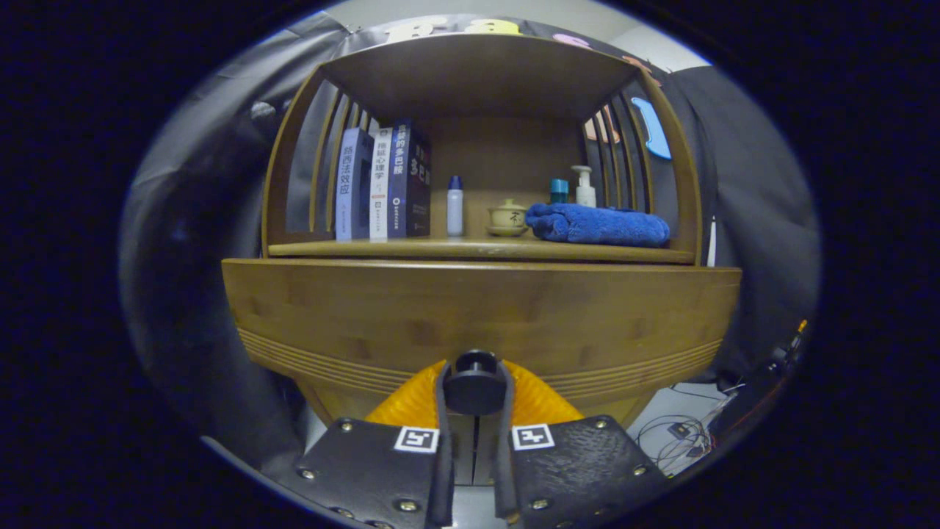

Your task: Pull open the drawer, take out the items inside it, and place them on the countertop above the cabinet.

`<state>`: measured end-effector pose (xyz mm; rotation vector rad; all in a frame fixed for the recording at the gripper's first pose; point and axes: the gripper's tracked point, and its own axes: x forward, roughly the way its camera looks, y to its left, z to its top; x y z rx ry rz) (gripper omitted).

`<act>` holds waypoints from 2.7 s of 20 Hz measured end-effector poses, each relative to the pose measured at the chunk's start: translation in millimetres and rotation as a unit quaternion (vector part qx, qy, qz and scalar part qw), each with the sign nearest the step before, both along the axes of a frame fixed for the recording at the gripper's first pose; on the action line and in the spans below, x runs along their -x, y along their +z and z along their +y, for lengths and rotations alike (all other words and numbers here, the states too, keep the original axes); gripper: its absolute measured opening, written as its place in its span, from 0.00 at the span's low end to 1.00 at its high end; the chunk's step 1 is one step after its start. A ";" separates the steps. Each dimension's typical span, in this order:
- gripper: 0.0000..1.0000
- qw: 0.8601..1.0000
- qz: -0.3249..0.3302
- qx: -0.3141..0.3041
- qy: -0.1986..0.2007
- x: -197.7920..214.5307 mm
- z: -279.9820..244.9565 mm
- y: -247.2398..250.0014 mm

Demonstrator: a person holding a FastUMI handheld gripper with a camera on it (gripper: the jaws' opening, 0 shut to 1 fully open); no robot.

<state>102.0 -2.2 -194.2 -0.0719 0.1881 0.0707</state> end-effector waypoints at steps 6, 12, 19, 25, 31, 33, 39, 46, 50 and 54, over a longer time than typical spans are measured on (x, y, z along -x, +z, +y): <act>0.22 1.000 0.012 -0.006 0.001 52.4 -3.3 -0.1; 0.22 1.000 0.023 0.003 0.000 91.5 -5.2 -6.2; 0.22 1.000 0.024 0.008 -0.004 102.2 -4.9 -7.4; 0.52 0.998 0.046 -0.026 0.019 109.3 3.7 15.3; 1.00 0.999 0.041 -0.011 -0.010 112.8 -4.6 73.8; 1.00 0.999 0.038 -0.018 -0.012 111.9 -2.7 96.7; 1.00 0.995 0.099 -0.020 0.006 84.0 11.2 101.6; 1.00 0.985 0.172 0.018 -0.016 22.5 7.3 78.2; 0.99 0.972 0.233 0.015 -0.030 -10.9 10.9 53.0; 0.94 0.959 0.275 0.040 -0.052 -32.4 -1.8 31.6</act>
